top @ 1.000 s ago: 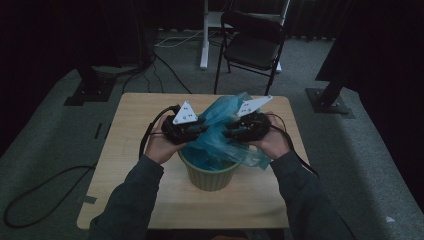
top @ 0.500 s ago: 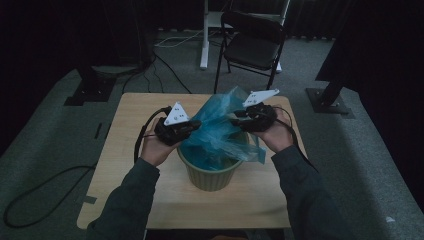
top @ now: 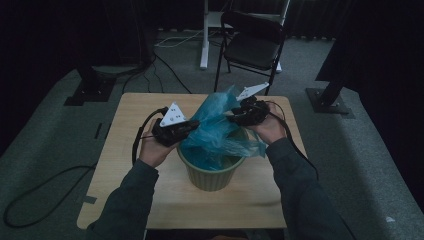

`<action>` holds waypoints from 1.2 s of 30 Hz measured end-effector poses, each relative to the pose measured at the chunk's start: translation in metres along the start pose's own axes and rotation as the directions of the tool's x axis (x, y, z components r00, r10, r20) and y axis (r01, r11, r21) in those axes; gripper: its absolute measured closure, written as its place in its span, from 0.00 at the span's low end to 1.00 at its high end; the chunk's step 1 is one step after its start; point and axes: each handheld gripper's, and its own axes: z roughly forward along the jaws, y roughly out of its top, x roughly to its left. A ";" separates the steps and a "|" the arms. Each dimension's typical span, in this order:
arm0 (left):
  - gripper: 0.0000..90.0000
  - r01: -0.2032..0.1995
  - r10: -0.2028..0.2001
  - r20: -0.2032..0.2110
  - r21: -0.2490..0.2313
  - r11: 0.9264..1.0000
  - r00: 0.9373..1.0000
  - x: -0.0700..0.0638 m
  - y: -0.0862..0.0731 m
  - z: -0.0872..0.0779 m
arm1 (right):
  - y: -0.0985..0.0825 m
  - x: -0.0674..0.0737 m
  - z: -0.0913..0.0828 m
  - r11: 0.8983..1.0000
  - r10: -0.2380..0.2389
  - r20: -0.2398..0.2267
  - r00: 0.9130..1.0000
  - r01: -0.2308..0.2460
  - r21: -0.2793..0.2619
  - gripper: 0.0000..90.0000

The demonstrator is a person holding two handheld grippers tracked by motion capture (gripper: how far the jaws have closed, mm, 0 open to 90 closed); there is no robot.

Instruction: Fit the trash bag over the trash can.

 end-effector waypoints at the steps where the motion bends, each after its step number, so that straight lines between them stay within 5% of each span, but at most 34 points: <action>1: 0.97 0.007 -0.007 -0.004 0.004 1.000 1.000 0.001 -0.001 -0.001 | 0.000 -0.001 0.002 1.000 0.003 -0.002 1.000 -0.003 0.008 0.81; 6: 0.98 0.047 -0.047 -0.049 0.011 0.999 0.998 0.010 -0.010 -0.005 | -0.001 -0.002 0.000 1.000 0.024 0.005 1.000 -0.024 0.013 0.93; 20: 0.99 0.175 -0.164 -0.147 0.065 0.982 0.975 0.035 -0.036 -0.004 | -0.020 -0.011 -0.016 0.995 0.097 0.018 0.995 -0.097 0.025 0.93; 32: 0.99 0.250 -0.227 -0.169 0.127 0.960 0.959 0.047 -0.058 0.007 | -0.038 -0.011 -0.023 0.990 0.117 0.009 0.993 -0.118 0.077 0.99; 36: 0.98 0.239 -0.221 -0.152 0.117 0.964 0.963 0.047 -0.059 0.006 | -0.042 -0.011 -0.024 0.989 0.119 0.000 0.993 -0.119 0.085 0.98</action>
